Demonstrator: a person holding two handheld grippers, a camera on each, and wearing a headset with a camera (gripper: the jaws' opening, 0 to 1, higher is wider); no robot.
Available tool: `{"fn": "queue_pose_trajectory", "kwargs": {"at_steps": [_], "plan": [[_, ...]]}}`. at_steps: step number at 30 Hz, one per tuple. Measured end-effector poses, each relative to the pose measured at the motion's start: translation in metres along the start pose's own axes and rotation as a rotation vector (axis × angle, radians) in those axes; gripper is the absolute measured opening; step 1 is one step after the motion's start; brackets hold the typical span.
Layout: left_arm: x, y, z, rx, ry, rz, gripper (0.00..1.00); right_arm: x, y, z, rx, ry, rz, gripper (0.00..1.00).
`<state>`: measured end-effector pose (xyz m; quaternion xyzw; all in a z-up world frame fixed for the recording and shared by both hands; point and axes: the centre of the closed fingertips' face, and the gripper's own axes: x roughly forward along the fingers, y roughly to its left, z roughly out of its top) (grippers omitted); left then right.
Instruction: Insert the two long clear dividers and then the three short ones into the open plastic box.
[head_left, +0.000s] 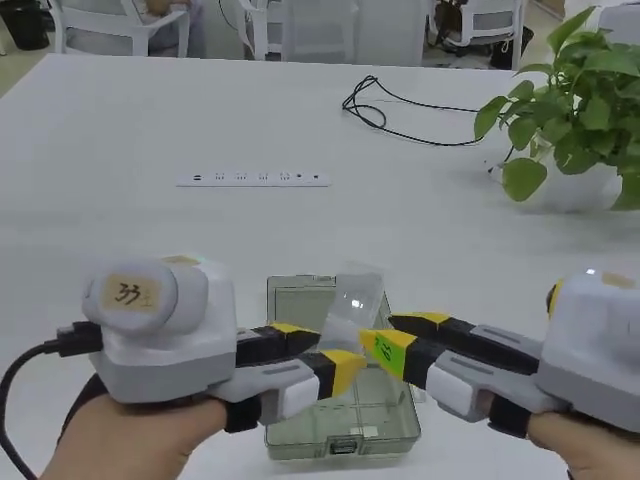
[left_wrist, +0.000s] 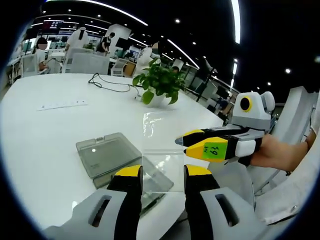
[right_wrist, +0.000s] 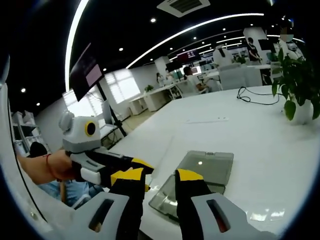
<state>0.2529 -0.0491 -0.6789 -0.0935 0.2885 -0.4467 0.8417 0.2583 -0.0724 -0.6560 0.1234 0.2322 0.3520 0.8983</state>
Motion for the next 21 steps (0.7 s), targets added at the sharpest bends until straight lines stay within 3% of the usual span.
{"fn": "queue_pose_trajectory", "kwargs": {"at_steps": [12, 16, 18, 21], "plan": [[0.0011, -0.0023, 0.0011, 0.027, 0.001, -0.005, 0.31, 0.0062, 0.0002, -0.0064, 0.067, 0.024, -0.021, 0.14], [0.0020, -0.0037, 0.0010, 0.035, 0.001, -0.005, 0.30, 0.0090, 0.0012, -0.0081, 0.135, 0.019, -0.038, 0.08], [0.0023, -0.0014, 0.0005, 0.052, 0.000, 0.010, 0.25, 0.0087, -0.0009, -0.0061, 0.155, 0.006, -0.059, 0.07], [0.0029, -0.0052, 0.0023, 0.021, -0.013, -0.017, 0.29, 0.0099, -0.0002, -0.0055, 0.149, 0.006, -0.062, 0.06]]}}
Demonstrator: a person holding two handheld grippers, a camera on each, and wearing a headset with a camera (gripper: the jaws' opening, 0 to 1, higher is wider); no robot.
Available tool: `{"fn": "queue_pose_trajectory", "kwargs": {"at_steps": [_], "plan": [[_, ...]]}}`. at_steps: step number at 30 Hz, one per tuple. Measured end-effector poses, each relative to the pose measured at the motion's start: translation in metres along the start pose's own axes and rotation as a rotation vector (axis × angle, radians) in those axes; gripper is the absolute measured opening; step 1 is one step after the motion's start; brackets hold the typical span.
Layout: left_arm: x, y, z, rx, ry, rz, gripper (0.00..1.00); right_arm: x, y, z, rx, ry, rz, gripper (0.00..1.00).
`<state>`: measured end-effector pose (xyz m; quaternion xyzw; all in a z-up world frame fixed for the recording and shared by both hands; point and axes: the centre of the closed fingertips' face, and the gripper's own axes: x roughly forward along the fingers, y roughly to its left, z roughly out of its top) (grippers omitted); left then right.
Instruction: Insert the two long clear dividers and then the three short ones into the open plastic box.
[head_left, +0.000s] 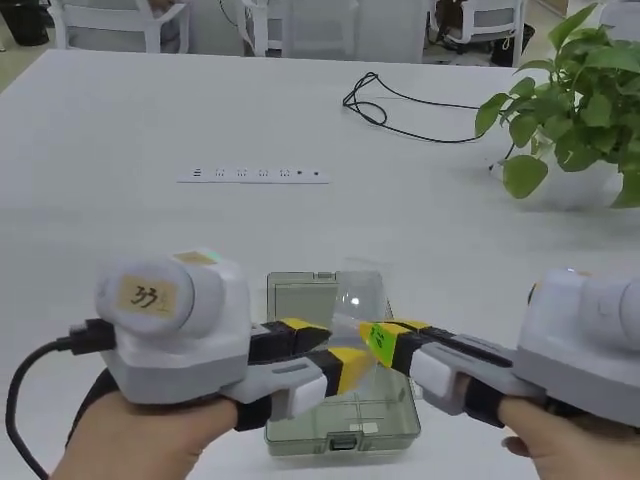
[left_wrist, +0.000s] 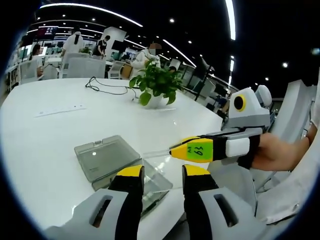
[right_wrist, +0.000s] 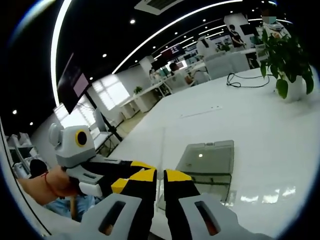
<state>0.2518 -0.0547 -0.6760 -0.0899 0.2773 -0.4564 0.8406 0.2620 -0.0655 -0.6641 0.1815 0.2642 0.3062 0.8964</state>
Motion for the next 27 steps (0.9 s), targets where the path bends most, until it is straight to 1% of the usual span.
{"fn": "queue_pose_trajectory", "kwargs": {"at_steps": [2, 3, 6, 7, 11, 15, 19, 22, 25, 27], "plan": [[0.000, -0.001, -0.002, 0.011, 0.012, 0.002, 0.31, 0.000, 0.001, 0.000, 0.001, 0.005, 0.004, 0.06], [0.000, -0.001, -0.001, 0.024, 0.010, 0.002, 0.31, 0.000, 0.000, 0.000, 0.001, 0.005, 0.004, 0.06], [0.000, -0.002, -0.001, 0.010, 0.007, -0.006, 0.33, 0.000, 0.000, 0.001, 0.009, 0.007, 0.006, 0.06], [0.000, -0.003, -0.001, 0.023, 0.008, -0.007, 0.34, 0.000, 0.001, 0.001, 0.010, 0.009, 0.007, 0.06], [0.000, -0.004, -0.002, 0.026, 0.006, -0.016, 0.36, 0.001, 0.000, 0.002, 0.012, 0.022, 0.010, 0.06], [-0.003, -0.005, -0.002, 0.046, 0.003, -0.025, 0.37, 0.000, 0.000, 0.005, 0.020, 0.024, 0.013, 0.06], [-0.007, -0.002, -0.006, 0.060, 0.002, -0.029, 0.43, -0.001, -0.004, 0.010, 0.017, 0.027, 0.006, 0.06], [-0.011, 0.000, -0.008, 0.077, 0.005, -0.031, 0.43, -0.001, -0.009, 0.012, 0.022, 0.033, 0.001, 0.06], [-0.014, 0.004, -0.010, 0.095, 0.005, -0.033, 0.47, 0.000, -0.014, 0.012, 0.032, 0.052, -0.008, 0.06], [-0.017, 0.004, -0.011, 0.117, 0.003, -0.040, 0.50, 0.000, -0.016, 0.012, 0.042, 0.068, -0.009, 0.06]]}}
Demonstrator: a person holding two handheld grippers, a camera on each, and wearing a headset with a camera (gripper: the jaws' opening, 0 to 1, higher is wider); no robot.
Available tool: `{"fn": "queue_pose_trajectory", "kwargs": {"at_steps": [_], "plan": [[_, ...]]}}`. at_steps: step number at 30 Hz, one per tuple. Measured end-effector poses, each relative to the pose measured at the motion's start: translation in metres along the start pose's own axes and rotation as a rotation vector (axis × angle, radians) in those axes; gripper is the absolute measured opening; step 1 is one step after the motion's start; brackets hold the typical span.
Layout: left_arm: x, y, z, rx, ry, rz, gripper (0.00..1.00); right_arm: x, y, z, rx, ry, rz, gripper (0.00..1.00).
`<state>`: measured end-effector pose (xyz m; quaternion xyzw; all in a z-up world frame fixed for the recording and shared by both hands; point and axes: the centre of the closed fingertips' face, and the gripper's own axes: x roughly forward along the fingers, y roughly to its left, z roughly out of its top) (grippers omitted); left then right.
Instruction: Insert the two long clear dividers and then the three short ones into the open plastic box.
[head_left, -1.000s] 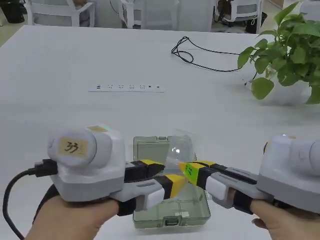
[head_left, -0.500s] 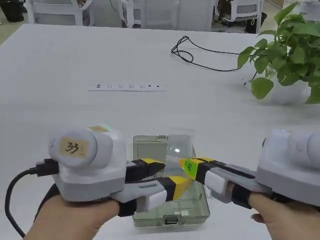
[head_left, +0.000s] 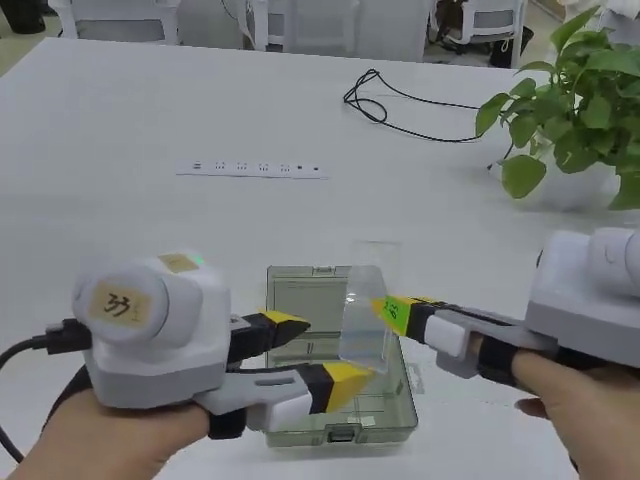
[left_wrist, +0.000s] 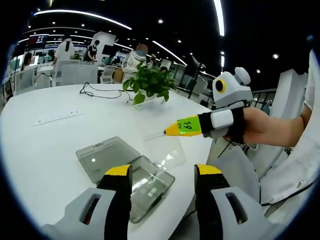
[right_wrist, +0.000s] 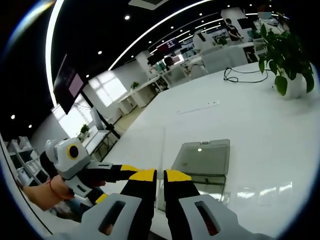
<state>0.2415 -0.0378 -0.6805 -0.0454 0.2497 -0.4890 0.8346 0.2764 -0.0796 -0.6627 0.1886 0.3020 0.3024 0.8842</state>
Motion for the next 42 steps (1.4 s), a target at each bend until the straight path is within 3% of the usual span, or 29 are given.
{"fn": "queue_pose_trajectory", "kwargs": {"at_steps": [6, 12, 17, 23, 25, 26, 34, 42], "plan": [[-0.006, 0.002, -0.011, 0.040, 0.019, -0.016, 0.59, 0.003, -0.014, 0.001, -0.003, 0.055, -0.034, 0.07], [-0.013, 0.006, -0.021, 0.061, 0.040, -0.031, 0.69, 0.006, -0.019, -0.002, 0.019, 0.144, -0.062, 0.07], [-0.018, 0.007, -0.028, 0.077, 0.049, -0.046, 0.77, 0.009, -0.026, -0.013, 0.030, 0.265, -0.104, 0.07], [-0.021, 0.010, -0.036, 0.093, 0.061, -0.058, 0.87, 0.014, -0.033, -0.021, 0.052, 0.348, -0.143, 0.07], [-0.021, 0.010, -0.039, 0.098, 0.059, -0.071, 0.94, 0.014, -0.037, -0.031, 0.058, 0.421, -0.171, 0.07], [-0.021, 0.010, -0.040, 0.099, 0.060, -0.072, 0.96, 0.015, -0.038, -0.032, 0.065, 0.431, -0.175, 0.07], [-0.020, 0.011, -0.049, 0.116, 0.076, -0.093, 1.00, 0.024, -0.055, -0.051, 0.144, 0.562, -0.214, 0.07], [-0.020, 0.015, -0.051, 0.116, 0.068, -0.101, 1.00, 0.030, -0.064, -0.064, 0.185, 0.596, -0.251, 0.07]]}}
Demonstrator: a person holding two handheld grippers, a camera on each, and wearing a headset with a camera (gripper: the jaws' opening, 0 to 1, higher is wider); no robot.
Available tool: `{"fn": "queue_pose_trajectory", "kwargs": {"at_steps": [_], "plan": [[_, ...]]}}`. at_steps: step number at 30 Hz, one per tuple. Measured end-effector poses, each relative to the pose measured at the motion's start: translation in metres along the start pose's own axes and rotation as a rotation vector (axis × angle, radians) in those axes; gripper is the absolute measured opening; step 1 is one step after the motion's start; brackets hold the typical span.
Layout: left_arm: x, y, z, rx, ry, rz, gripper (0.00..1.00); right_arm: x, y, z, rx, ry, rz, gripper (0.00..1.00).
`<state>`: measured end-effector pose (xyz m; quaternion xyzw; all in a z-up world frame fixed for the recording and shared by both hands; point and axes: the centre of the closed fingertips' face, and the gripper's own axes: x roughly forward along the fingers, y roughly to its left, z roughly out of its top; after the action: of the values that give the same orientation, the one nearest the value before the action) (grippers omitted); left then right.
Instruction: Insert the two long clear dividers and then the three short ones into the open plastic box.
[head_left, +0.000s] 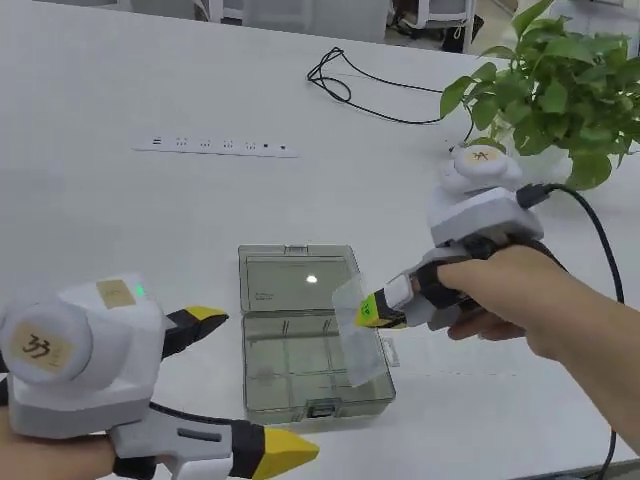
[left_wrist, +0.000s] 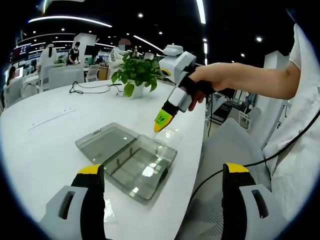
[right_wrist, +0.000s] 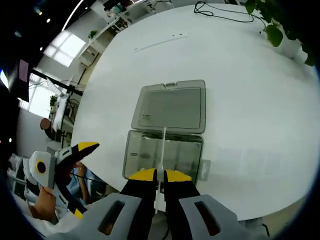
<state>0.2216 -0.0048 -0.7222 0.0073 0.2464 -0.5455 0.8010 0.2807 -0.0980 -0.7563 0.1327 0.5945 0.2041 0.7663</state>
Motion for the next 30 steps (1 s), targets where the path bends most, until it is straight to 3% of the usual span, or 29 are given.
{"fn": "queue_pose_trajectory", "kwargs": {"at_steps": [11, 24, 30], "plan": [[0.001, -0.002, -0.004, -0.012, -0.007, -0.026, 1.00, 0.015, -0.012, -0.008, 0.032, 0.004, -0.049, 0.07], [0.001, -0.005, -0.003, -0.030, -0.014, -0.032, 1.00, 0.027, -0.022, -0.011, 0.059, -0.018, -0.067, 0.06], [0.002, -0.006, -0.002, -0.035, -0.017, -0.035, 1.00, 0.029, -0.018, -0.014, 0.065, -0.017, -0.067, 0.06]]}}
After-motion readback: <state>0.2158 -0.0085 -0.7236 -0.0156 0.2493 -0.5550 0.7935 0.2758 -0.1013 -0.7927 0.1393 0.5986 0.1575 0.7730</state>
